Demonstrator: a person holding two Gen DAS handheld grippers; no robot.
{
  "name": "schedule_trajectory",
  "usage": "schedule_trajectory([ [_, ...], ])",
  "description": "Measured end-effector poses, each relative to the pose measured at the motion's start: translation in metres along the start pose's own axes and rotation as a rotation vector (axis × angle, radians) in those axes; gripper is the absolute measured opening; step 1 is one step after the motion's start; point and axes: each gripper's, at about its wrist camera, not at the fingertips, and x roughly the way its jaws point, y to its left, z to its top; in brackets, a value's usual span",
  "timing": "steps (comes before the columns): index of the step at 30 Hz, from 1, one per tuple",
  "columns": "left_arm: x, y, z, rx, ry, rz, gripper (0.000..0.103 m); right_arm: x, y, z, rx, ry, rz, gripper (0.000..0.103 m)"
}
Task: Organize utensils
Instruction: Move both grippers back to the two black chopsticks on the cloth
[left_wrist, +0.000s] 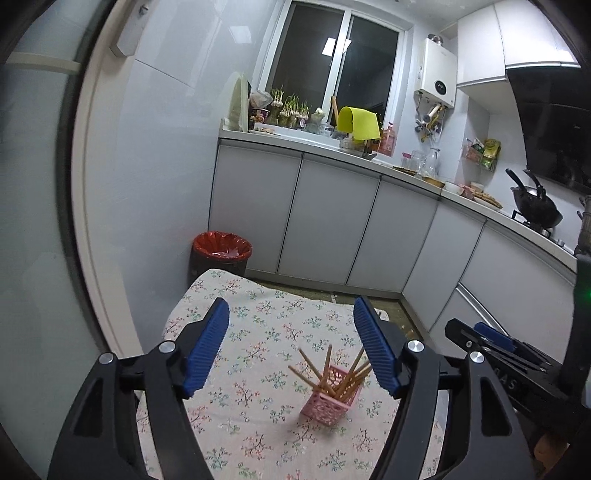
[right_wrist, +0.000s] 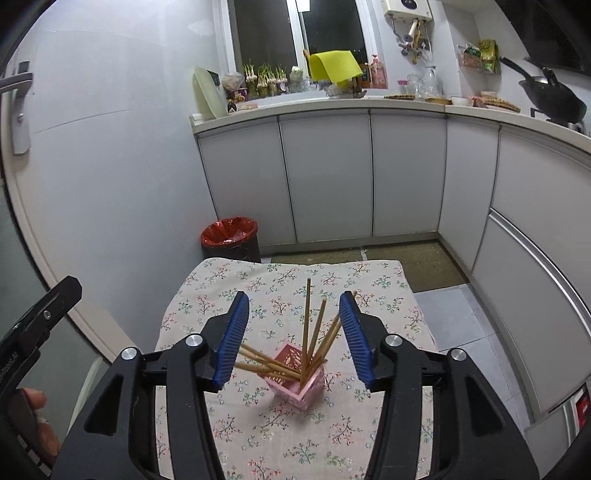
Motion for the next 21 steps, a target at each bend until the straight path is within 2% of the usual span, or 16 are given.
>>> schedule_trajectory([
  [4,-0.022,-0.006,-0.012,-0.006,0.011,0.005,0.08,-0.031,-0.003,-0.014,0.017,0.003,0.01,0.061],
  [6,-0.033,-0.009,-0.018,-0.003,0.011,0.005,0.085,-0.045,-0.005,-0.02,0.029,-0.004,0.009,0.075],
  [9,-0.05,-0.012,-0.027,0.007,0.016,0.003,0.088,-0.066,-0.01,-0.029,0.051,-0.04,-0.003,0.088],
  [12,-0.065,-0.015,-0.035,0.021,0.016,0.012,0.09,-0.082,-0.016,-0.037,0.065,-0.057,-0.023,0.095],
  [16,-0.083,-0.018,-0.043,0.039,-0.002,0.037,0.093,-0.098,-0.028,-0.05,0.106,-0.078,-0.055,0.096],
  [21,-0.096,-0.021,-0.052,0.051,0.004,0.052,0.096,-0.11,-0.041,-0.067,0.144,-0.063,-0.083,0.096],
])
